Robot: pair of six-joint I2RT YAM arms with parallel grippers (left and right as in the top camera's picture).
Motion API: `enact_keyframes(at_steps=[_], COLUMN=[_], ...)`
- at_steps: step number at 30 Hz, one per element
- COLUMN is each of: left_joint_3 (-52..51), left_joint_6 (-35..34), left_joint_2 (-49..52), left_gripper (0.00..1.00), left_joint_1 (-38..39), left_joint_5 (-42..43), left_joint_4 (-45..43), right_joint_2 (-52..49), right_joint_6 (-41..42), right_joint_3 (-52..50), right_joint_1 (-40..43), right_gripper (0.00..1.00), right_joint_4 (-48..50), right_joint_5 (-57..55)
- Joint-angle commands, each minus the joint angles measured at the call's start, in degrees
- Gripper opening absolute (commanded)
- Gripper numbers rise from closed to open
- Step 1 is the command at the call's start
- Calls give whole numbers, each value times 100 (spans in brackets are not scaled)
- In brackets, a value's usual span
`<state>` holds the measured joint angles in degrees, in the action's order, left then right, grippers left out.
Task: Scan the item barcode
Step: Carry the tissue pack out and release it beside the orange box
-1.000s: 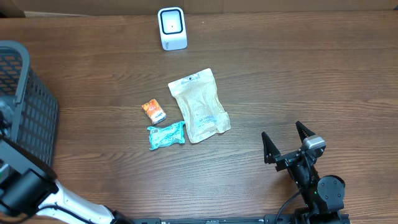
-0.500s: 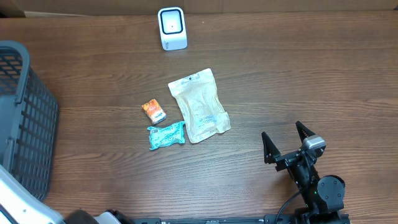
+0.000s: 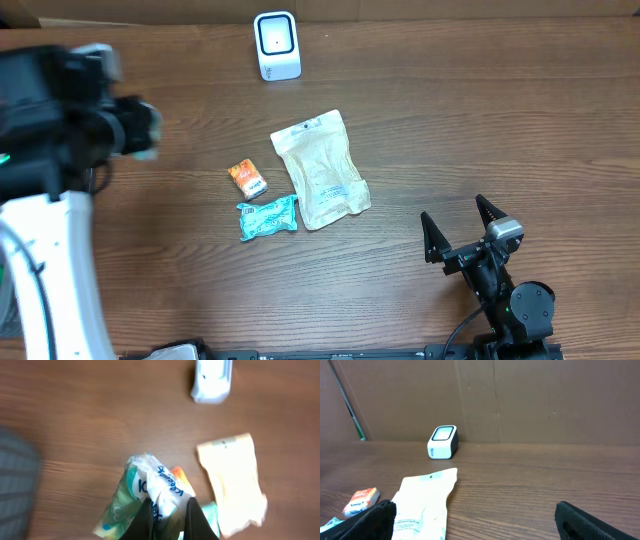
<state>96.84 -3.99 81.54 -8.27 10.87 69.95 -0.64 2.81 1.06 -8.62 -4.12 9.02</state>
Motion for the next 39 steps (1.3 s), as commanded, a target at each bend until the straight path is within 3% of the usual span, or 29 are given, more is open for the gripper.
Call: enact_keyframes(at_steps=[1,6,16,28,39], left_joint_3=[-420,-931,-966,-966,-970], left_joint_6=[-319,-608,-811,-1104,149], left_joint_2=[483,1377,2599,2697,2907], left_gripper=[4,4,4,4,4], left_joint_1=[566,1272,2614,2769,2785], left_joint_5=[-352,-319,-234,-474,-509], left_joint_4=[68,-144,-1040,-1528,-2627], right_joint_2=[42,42,42,42,42], right_joint_6=[13,15,13,15,15], right_joint_3=[-59,-59,-59,-59,-59], right_joint_1=[17,17,17,17,17], right_gripper=[100,100,100,100,100], right_joint_4=[26,28,28,28,26], right_joint_5=[7,7,7,7,7])
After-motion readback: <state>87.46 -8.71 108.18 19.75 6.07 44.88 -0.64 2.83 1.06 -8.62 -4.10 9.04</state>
